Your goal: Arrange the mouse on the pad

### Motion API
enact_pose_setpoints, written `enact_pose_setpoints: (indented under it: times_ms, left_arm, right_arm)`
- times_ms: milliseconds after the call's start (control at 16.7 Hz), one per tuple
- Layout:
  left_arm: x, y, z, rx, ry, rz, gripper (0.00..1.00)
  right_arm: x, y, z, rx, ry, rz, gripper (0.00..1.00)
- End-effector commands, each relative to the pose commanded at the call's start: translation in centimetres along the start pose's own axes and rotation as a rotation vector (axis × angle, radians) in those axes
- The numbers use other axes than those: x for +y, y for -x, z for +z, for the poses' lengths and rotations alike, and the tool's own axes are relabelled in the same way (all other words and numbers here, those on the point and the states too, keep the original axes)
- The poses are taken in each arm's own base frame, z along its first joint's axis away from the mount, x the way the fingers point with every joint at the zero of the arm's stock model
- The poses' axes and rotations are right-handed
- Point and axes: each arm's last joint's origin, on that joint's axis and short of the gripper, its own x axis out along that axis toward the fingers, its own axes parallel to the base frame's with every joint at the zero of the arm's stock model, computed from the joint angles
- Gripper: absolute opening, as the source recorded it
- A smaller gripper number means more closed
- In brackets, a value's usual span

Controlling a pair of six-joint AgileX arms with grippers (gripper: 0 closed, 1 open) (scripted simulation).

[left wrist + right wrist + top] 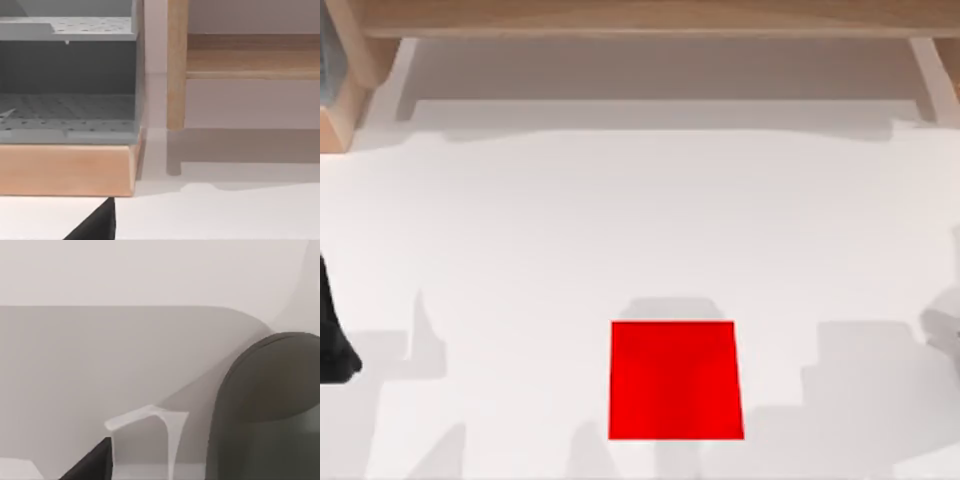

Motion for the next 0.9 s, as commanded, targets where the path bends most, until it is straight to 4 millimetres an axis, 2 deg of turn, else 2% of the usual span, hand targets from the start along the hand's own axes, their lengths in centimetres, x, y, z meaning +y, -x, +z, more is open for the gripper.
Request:
enact_pose_setpoints:
  times_ms: [120,240,660,780,900]
  left_arm:
    - [0.0,0.0,0.0,0.0,0.0,0.0,1.0]
    - [0.0,0.0,0.0,0.0,0.0,0.0,1.0]
    - [0.0,0.0,0.0,0.0,0.0,0.0,1.0]
    - [0.0,0.0,0.0,0.0,0.0,0.0,1.0]
    - [0.0,0.0,0.0,0.0,0.0,0.0,1.0]
  right_arm:
    - [0.1,0.5,0.2,-0.005,-0.002,0.002,0.0]
    - [0.3,1.8,0.6,-0.01,0.0,0.004,0.0]
    - [0.1,9.2,0.4,0.01,0.0,-0.004,0.0]
    - [0.0,10.0,0.3,0.0,0.0,0.0,0.0]
    - [0.0,10.0,0.3,0.0,0.0,0.0,0.0]
